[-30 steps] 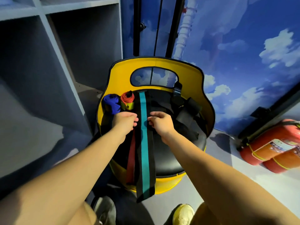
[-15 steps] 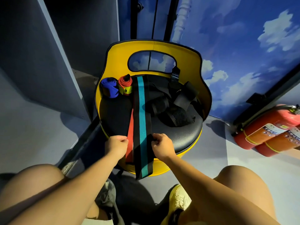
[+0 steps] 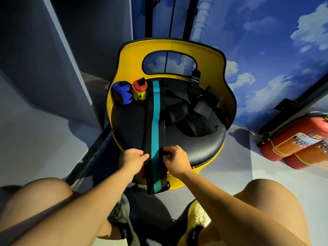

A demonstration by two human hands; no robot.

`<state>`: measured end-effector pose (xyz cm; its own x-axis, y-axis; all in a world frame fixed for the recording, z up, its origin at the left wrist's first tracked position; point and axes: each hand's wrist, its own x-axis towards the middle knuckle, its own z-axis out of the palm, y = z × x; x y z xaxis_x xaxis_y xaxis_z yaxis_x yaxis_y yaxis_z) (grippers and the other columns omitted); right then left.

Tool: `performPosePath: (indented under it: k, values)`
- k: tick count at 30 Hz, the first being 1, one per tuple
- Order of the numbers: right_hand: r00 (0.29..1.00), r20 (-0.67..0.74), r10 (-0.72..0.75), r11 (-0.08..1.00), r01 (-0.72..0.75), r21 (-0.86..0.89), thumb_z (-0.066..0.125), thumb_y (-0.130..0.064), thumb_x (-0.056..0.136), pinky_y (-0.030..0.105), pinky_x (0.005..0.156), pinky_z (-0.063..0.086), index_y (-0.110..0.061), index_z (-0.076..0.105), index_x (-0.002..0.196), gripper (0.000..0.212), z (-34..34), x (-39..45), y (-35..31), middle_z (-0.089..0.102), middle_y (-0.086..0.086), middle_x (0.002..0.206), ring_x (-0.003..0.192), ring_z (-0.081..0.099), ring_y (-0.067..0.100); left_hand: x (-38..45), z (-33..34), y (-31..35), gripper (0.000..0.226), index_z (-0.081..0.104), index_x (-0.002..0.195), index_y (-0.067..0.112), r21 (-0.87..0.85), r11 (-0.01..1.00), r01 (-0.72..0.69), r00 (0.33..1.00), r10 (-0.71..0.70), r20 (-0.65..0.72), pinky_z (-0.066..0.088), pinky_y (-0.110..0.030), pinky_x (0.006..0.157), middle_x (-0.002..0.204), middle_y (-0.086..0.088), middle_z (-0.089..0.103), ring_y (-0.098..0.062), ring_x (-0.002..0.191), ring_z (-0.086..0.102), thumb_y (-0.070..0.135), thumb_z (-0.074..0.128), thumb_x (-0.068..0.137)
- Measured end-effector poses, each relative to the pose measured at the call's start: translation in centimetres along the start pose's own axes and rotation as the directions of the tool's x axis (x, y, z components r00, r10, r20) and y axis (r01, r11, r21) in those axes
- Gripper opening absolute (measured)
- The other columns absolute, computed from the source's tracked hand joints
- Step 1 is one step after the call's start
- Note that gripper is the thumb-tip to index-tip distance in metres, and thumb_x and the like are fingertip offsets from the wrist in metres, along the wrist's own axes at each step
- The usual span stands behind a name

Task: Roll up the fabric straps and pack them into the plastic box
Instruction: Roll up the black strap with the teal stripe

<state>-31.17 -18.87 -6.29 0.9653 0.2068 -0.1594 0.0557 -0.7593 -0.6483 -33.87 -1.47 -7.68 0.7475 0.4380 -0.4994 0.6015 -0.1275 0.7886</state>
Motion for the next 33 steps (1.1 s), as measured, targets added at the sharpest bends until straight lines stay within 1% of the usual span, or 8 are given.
performPosePath:
  k: [6,11,16,21,25,28,30,33]
  values:
    - [0.998,-0.023,0.059,0.998,-0.06,-0.037,0.055,-0.017,0.092,0.036,0.09,0.055,-0.014,0.071,0.117,0.03,0.2,-0.5,0.3,0.068,0.007,0.112,0.101,0.065,0.026,-0.8,0.2,-0.5,0.021,0.074,0.109,0.015,0.151,0.988,-0.028,0.999,0.034,-0.039,0.061,-0.041,0.086,0.1,-0.005,0.075,-0.024,0.094,0.071,0.023,0.076,0.089]
    - [0.993,0.019,0.112,0.993,-0.112,-0.032,0.058,-0.017,0.094,0.028,0.078,0.053,-0.013,0.065,0.121,0.028,0.5,-1.1,0.8,0.07,0.006,0.109,0.098,0.066,0.025,-1.7,0.5,-0.6,0.021,0.076,0.107,0.015,0.218,0.975,-0.034,0.997,0.047,-0.054,0.061,-0.042,0.083,0.096,-0.004,0.075,-0.024,0.092,0.071,0.026,0.075,0.089]
    - [0.985,0.038,0.169,0.985,-0.169,-0.02,0.068,-0.022,0.089,0.031,0.078,0.058,-0.016,0.066,0.113,0.025,0.9,-1.5,1.2,0.071,0.006,0.104,0.09,0.069,0.023,-2.0,0.7,-0.8,0.028,0.073,0.115,0.011,0.135,0.99,0.029,0.999,-0.027,-0.018,0.061,-0.043,0.085,0.105,-0.009,0.074,-0.025,0.094,0.072,0.019,0.076,0.088]
    - [0.977,0.051,0.206,0.977,-0.209,0.053,0.072,-0.018,0.086,0.035,0.079,0.061,-0.018,0.065,0.104,0.019,0.8,-1.1,1.7,0.072,0.006,0.099,0.087,0.07,0.022,-1.9,0.5,-1.1,0.027,0.071,0.11,0.005,0.06,0.995,0.081,0.994,-0.085,0.072,0.062,-0.038,0.082,0.087,-0.009,0.073,-0.024,0.082,0.073,0.009,0.079,0.084]
    - [0.98,0.072,0.184,0.983,-0.185,0.014,0.071,-0.019,0.087,0.026,0.073,0.057,-0.016,0.066,0.106,0.02,0.0,-1.2,1.6,0.071,0.003,0.098,0.086,0.068,0.019,-1.6,0.5,-1.1,0.022,0.066,0.112,0.011,0.12,0.99,0.08,0.976,-0.101,0.19,0.058,-0.043,0.091,0.102,-0.009,0.069,-0.028,0.097,0.068,0.01,0.071,0.091]
    - [0.982,0.098,0.164,0.986,-0.162,-0.027,0.069,-0.02,0.089,0.017,0.06,0.045,-0.017,0.066,0.108,0.02,-0.6,-1.5,1.6,0.066,-0.001,0.094,0.08,0.061,0.015,-1.4,0.5,-0.9,0.023,0.06,0.12,0.012,0.129,0.985,0.113,0.949,-0.145,0.281,0.06,-0.036,0.076,0.109,-0.009,0.065,-0.023,0.089,0.065,0.015,0.063,0.098]
    - [0.979,0.125,0.164,0.986,-0.157,-0.059,0.068,-0.022,0.09,0.018,0.061,0.042,-0.018,0.066,0.109,0.019,-1.0,-1.7,1.8,0.065,-0.002,0.096,0.081,0.06,0.015,-1.3,0.5,-0.9,0.03,0.055,0.13,0.013,0.11,0.983,0.145,0.925,-0.174,0.338,0.061,-0.035,0.072,0.118,-0.011,0.066,-0.027,0.097,0.067,0.016,0.06,0.1]
    - [0.968,0.176,0.182,0.983,-0.172,-0.069,0.067,-0.027,0.092,0.018,0.065,0.043,-0.015,0.064,0.114,0.025,-1.4,-2.2,2.2,0.062,-0.002,0.1,0.087,0.059,0.015,-0.9,0.4,-1.1,0.041,0.05,0.139,0.014,0.054,0.977,0.205,0.901,-0.21,0.379,0.062,-0.046,0.083,0.132,-0.015,0.062,-0.037,0.114,0.065,0.015,0.061,0.099]
